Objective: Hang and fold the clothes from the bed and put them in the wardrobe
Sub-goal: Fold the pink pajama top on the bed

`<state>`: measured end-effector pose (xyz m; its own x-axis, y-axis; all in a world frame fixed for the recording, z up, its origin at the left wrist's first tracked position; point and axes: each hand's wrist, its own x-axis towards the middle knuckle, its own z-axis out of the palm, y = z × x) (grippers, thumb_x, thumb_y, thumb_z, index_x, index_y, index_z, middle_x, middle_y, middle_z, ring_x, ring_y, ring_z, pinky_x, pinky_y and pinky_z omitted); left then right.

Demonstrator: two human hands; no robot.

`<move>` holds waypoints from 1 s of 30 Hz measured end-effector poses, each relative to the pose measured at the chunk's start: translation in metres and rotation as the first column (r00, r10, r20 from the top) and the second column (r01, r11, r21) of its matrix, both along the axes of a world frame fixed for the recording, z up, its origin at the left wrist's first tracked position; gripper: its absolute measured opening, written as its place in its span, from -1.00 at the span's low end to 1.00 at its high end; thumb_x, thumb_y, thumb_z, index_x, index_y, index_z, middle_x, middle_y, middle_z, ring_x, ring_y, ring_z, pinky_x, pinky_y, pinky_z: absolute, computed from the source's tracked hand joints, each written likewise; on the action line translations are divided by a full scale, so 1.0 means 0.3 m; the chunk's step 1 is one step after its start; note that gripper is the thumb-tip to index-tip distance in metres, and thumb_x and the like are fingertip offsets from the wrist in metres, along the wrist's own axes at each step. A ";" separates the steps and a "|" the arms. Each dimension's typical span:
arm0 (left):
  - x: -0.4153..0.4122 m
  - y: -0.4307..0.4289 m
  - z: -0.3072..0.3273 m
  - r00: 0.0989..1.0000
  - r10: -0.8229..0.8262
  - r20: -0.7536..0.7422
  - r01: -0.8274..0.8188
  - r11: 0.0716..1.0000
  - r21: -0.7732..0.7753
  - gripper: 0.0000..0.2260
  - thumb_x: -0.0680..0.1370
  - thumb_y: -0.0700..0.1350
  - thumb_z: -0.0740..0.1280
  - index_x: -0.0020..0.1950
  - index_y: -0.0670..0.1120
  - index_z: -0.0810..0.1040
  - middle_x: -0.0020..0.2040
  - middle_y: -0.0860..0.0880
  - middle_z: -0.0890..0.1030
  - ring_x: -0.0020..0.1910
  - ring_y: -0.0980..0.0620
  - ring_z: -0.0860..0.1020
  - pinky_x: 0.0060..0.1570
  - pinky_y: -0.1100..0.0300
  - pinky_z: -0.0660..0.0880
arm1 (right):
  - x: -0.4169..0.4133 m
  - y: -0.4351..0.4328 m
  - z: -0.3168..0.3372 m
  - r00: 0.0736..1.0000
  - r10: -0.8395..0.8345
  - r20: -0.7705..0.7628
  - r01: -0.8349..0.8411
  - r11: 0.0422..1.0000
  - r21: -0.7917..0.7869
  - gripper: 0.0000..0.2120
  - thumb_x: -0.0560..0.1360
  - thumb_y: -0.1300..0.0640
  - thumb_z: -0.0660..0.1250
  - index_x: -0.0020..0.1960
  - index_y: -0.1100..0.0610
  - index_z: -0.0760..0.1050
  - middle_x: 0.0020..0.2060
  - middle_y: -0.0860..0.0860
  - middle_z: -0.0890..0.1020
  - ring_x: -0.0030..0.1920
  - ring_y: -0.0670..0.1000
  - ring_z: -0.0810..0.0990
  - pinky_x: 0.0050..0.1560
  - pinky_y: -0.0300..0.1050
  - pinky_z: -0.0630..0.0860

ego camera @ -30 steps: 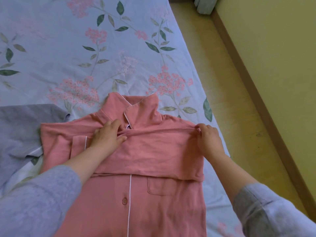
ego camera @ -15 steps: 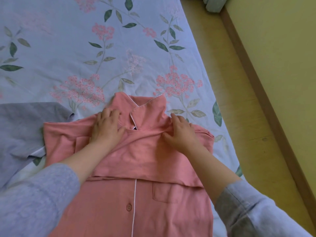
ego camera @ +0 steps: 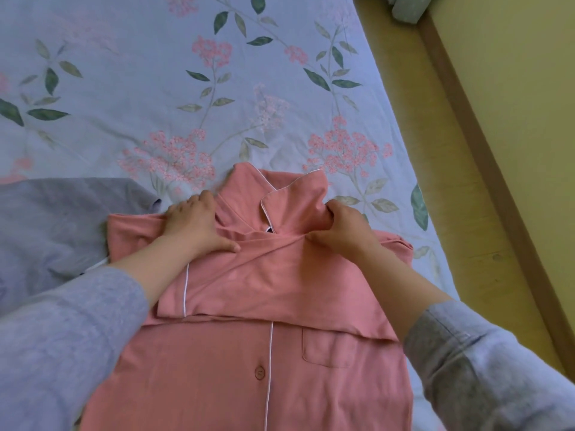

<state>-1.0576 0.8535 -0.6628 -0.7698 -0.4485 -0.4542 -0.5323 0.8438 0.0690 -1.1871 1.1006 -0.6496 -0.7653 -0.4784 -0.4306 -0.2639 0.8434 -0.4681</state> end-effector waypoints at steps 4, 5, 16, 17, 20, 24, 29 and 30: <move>0.019 -0.048 0.003 0.997 0.062 -0.049 -0.053 0.985 0.165 -0.46 0.30 0.24 0.52 0.10 -0.07 0.53 0.10 -0.07 0.61 0.13 -0.13 0.54 0.10 -0.01 0.49 | 0.029 -0.036 -0.019 0.999 0.053 -0.008 -0.053 0.998 0.038 -0.79 0.40 0.08 0.40 -0.15 0.09 0.37 -0.25 -0.06 0.49 -0.17 0.04 0.44 -0.27 -0.07 0.26; 0.024 -0.056 0.008 0.997 0.051 -0.063 -0.038 0.982 0.184 -0.52 0.32 0.23 0.51 0.06 -0.05 0.58 0.07 -0.07 0.62 0.10 -0.12 0.56 0.07 0.01 0.50 | 0.029 -0.033 -0.014 0.998 0.057 -0.019 -0.056 0.998 0.042 -0.80 0.41 0.08 0.40 -0.16 0.08 0.37 -0.25 -0.05 0.49 -0.17 0.05 0.45 -0.26 -0.07 0.26; 0.110 -0.053 0.147 0.947 0.026 -0.321 0.046 0.976 0.215 -0.71 0.44 0.12 0.45 -0.22 -0.09 0.52 -0.25 0.00 0.56 -0.14 -0.10 0.54 -0.24 0.10 0.37 | 0.093 0.011 0.149 0.973 0.073 -0.217 -0.093 0.992 -0.085 -0.70 0.45 0.11 0.38 -0.32 0.09 0.28 -0.44 -0.07 0.40 -0.32 0.08 0.39 -0.33 0.00 0.24; 0.126 -0.045 0.169 0.937 0.016 -0.349 0.059 0.977 0.203 -0.70 0.45 0.12 0.45 -0.22 -0.10 0.52 -0.27 0.00 0.56 -0.14 -0.12 0.54 -0.23 0.10 0.35 | 0.110 0.024 0.169 0.967 0.067 -0.246 -0.094 0.990 -0.102 -0.74 0.46 0.11 0.37 -0.29 0.13 0.33 -0.44 -0.06 0.41 -0.33 0.09 0.40 -0.34 0.00 0.23; 0.193 -0.014 0.232 0.905 -0.014 -0.425 0.104 0.977 0.189 -0.67 0.45 0.12 0.44 -0.26 -0.10 0.48 -0.33 -0.01 0.55 -0.15 -0.15 0.56 -0.13 0.09 0.36 | 0.179 0.071 0.226 0.950 0.047 -0.308 -0.095 0.985 -0.142 -0.80 0.48 0.12 0.36 -0.20 0.22 0.42 -0.38 0.04 0.52 -0.31 0.13 0.47 -0.36 -0.01 0.24; 0.316 0.034 0.317 0.853 -0.019 -0.522 0.130 0.976 0.177 -0.67 0.43 0.16 0.44 -0.31 -0.05 0.46 -0.38 0.09 0.46 -0.25 -0.07 0.52 -0.19 0.04 0.42 | 0.290 0.133 0.315 0.932 0.031 -0.360 -0.114 0.970 -0.213 -0.77 0.48 0.13 0.38 -0.24 0.12 0.36 -0.42 -0.01 0.48 -0.35 0.13 0.46 -0.35 -0.05 0.22; 0.494 0.122 0.417 0.843 0.000 -0.537 0.126 0.972 0.199 -0.62 0.41 0.33 0.31 -0.34 0.03 0.41 -0.35 0.10 0.52 -0.25 -0.03 0.53 -0.30 0.10 0.41 | 0.481 0.227 0.403 0.921 -0.012 -0.390 -0.091 0.966 -0.244 -0.76 0.46 0.20 0.39 -0.24 0.11 0.33 -0.44 0.02 0.48 -0.36 0.14 0.44 -0.29 -0.02 0.30; 0.533 0.147 0.435 0.851 -0.002 -0.526 0.123 0.973 0.196 -0.59 0.39 0.38 0.25 -0.32 0.03 0.43 -0.34 0.10 0.53 -0.25 -0.03 0.53 -0.27 0.07 0.44 | 0.526 0.252 0.414 0.920 -0.016 -0.392 -0.088 0.965 -0.247 -0.76 0.45 0.21 0.40 -0.24 0.11 0.33 -0.45 0.02 0.47 -0.38 0.15 0.44 -0.29 -0.01 0.31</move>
<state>-0.8978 0.8977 -0.5322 -0.9421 -0.3301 -0.0589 -0.3137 0.8058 0.5023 -1.0294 1.1761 -0.5254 -0.8262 -0.5622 0.0362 -0.4961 0.6957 -0.5195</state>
